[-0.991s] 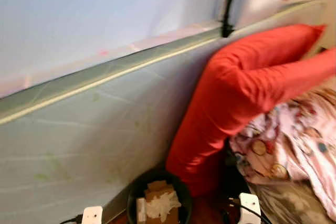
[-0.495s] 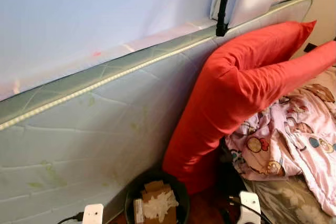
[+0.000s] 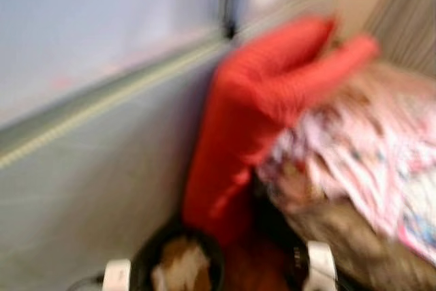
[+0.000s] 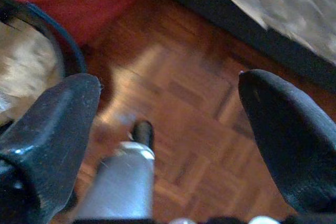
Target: Clean up the room
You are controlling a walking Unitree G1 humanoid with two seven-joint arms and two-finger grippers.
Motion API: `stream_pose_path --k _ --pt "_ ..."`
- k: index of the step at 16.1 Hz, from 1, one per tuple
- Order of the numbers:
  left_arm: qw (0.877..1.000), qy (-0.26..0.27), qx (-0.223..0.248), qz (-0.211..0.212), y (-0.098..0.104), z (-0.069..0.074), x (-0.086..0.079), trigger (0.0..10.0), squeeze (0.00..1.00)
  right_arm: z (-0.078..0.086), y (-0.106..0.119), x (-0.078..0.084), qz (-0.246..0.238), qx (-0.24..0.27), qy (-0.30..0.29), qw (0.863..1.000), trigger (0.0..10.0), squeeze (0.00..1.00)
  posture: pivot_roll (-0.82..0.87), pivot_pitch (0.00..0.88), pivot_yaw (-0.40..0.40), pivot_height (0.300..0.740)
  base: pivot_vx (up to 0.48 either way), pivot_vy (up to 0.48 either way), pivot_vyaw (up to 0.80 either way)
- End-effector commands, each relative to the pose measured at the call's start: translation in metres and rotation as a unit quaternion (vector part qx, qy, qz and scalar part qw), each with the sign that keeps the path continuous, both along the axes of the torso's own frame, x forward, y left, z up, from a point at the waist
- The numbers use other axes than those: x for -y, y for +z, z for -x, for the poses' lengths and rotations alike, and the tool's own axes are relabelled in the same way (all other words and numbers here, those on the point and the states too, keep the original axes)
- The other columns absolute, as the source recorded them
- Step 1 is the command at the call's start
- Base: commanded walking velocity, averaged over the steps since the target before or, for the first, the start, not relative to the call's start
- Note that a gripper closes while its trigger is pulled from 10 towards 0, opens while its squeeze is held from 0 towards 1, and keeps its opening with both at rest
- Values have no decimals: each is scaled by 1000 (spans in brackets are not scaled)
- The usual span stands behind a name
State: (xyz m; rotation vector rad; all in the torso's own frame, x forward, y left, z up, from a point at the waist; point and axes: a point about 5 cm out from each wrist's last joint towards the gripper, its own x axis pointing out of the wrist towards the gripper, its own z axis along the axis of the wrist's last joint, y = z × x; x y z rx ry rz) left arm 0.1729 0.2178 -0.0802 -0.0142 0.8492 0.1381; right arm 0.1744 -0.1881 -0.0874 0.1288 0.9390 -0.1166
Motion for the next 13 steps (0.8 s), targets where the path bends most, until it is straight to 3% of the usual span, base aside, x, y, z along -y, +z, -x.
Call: stream_pose_path --k 1,6,8,13 --pt "1000 -3 -15 5 -5 8 4 10000 0 -7 4 1 2 10 -2 1000 10000 0 121 1 -86 740 0 0 0" --pt "1000 -13 -19 -12 -3 7 -3 10000 0 -7 3 -2 -5 13 -12 1000 10000 0 123 8 -50 740 0 0 0" --pt "1000 -12 -22 -19 -1 6 -13 10000 0 -6 2 -7 -14 13 -22 1000 10000 0 115 13 -20 740 0 -287 0" --pt "999 -14 -23 -25 2 3 -19 10000 0 -1 -1 -10 -16 7 -27 999 10000 0 112 17 -13 740 0 -285 0"
